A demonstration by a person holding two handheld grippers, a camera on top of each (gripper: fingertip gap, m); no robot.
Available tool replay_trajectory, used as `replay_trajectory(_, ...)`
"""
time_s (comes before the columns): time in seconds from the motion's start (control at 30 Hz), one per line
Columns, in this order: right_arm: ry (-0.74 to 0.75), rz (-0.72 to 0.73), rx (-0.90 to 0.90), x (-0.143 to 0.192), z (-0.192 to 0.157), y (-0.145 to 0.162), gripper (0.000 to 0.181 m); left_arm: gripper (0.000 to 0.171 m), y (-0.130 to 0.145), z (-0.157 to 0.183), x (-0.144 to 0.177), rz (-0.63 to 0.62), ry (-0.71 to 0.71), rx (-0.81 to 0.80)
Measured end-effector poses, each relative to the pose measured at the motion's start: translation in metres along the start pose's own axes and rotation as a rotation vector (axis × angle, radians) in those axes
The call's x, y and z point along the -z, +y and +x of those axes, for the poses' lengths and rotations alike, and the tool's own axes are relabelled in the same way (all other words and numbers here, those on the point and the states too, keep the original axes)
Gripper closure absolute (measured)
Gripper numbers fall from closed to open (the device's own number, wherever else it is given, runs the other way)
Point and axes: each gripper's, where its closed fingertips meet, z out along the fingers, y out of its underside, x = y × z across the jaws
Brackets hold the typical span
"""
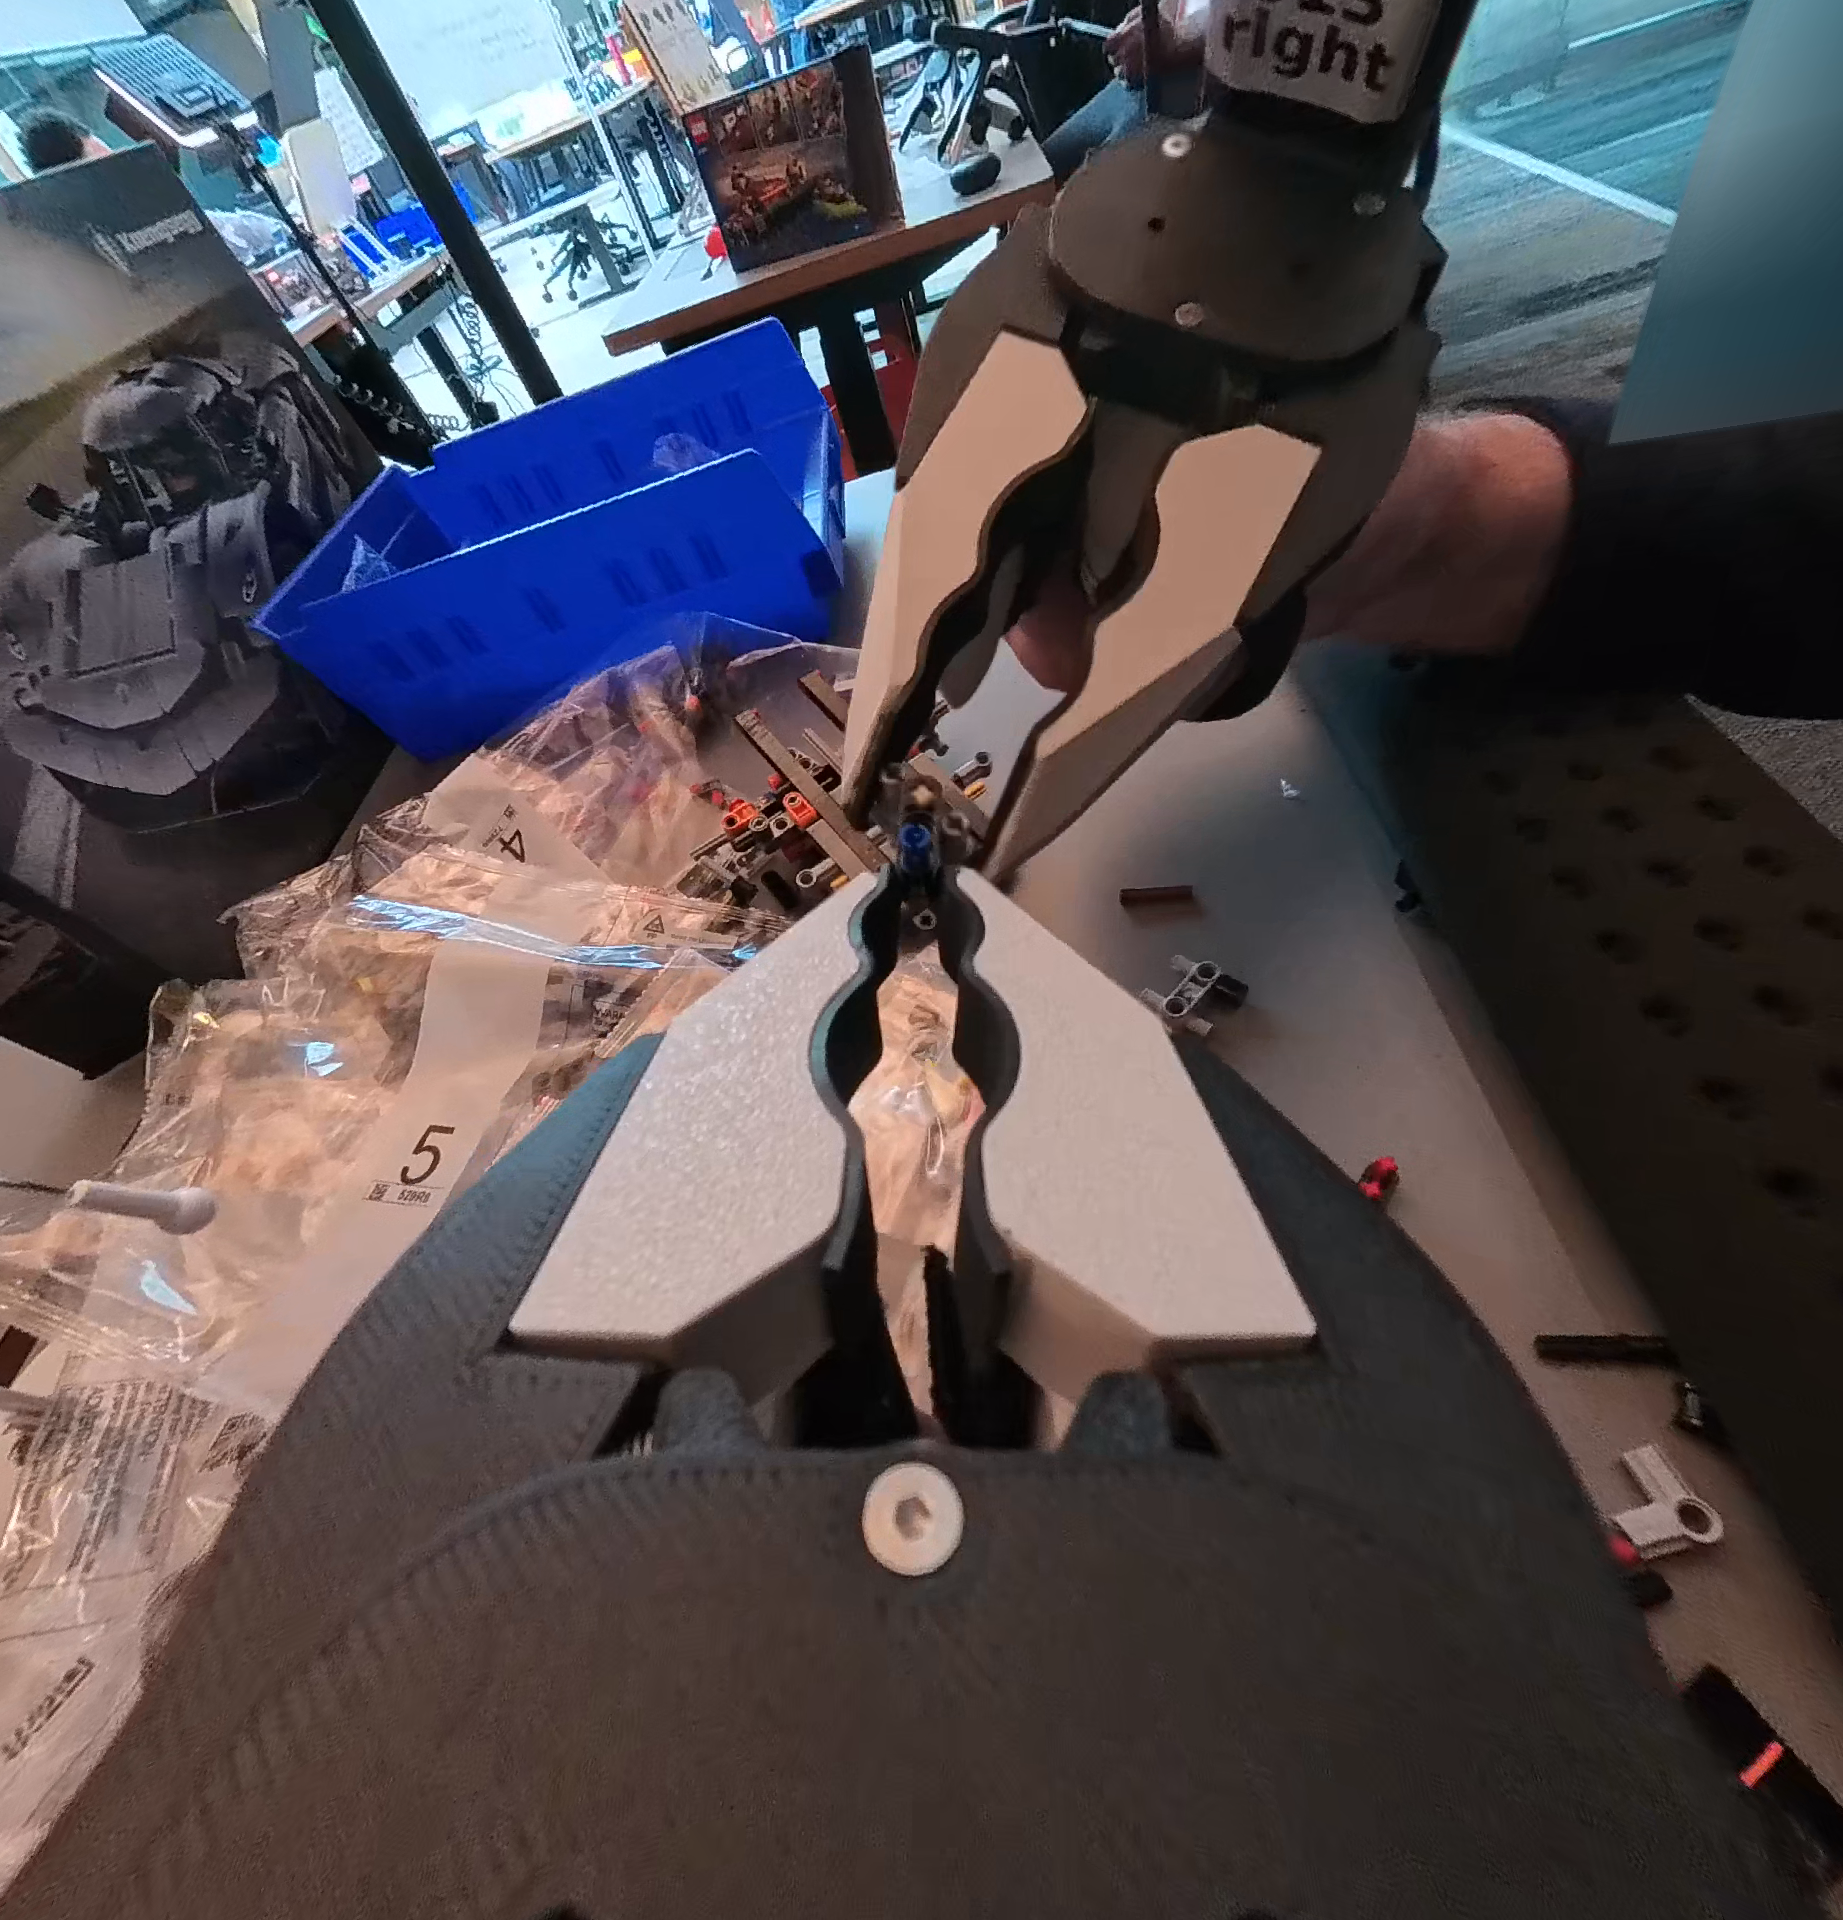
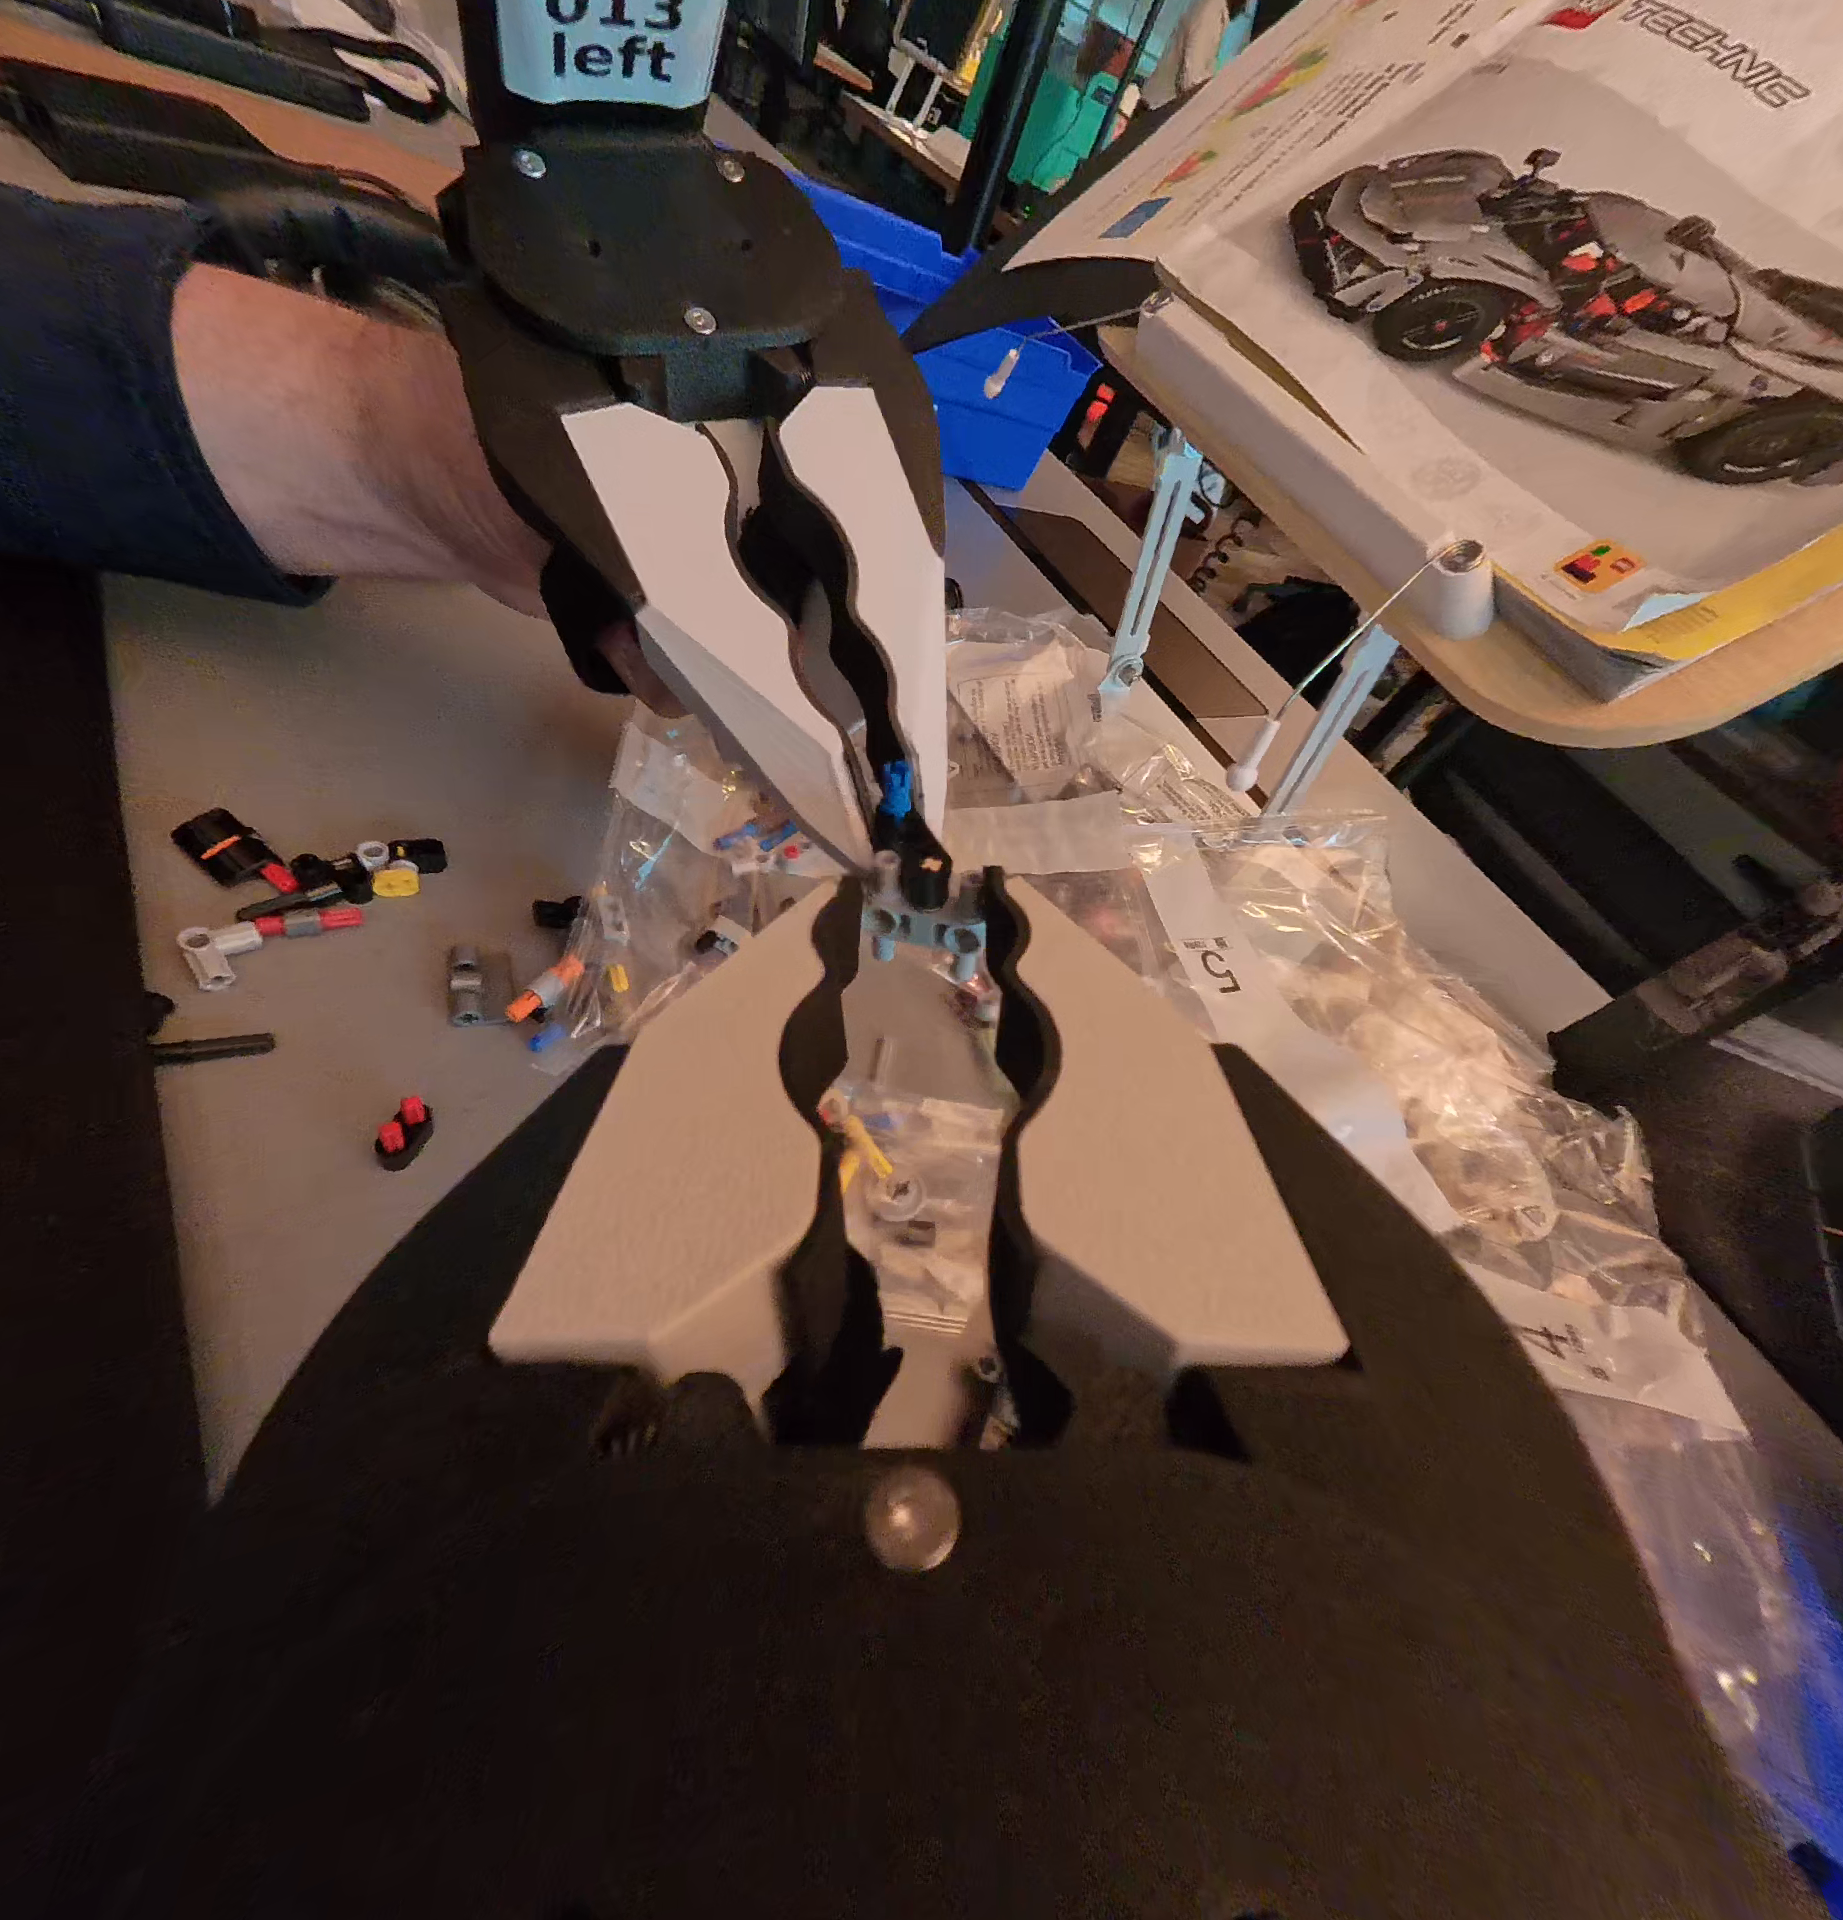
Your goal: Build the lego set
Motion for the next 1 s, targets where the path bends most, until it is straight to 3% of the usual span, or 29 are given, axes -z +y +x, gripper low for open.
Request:
replay_trajectory(0.57,0.013,-0.145,0.093,-0.007,-0.005,0.02,0.16,0.164,0.008,0.006,-0.006,-0.041,0.02,-0.024)
replay_trajectory(0.87,-0.199,-0.113,0.071,-0.007,-0.035,0.023,0.159,0.166,0.017,0.029,0.001,-0.051,0.209,0.04)
replay_trajectory(1.0,-0.172,-0.094,0.007,-0.007,-0.027,0.021,0.158,0.166,0.016,0.022,-0.001,-0.033,0.176,0.049)
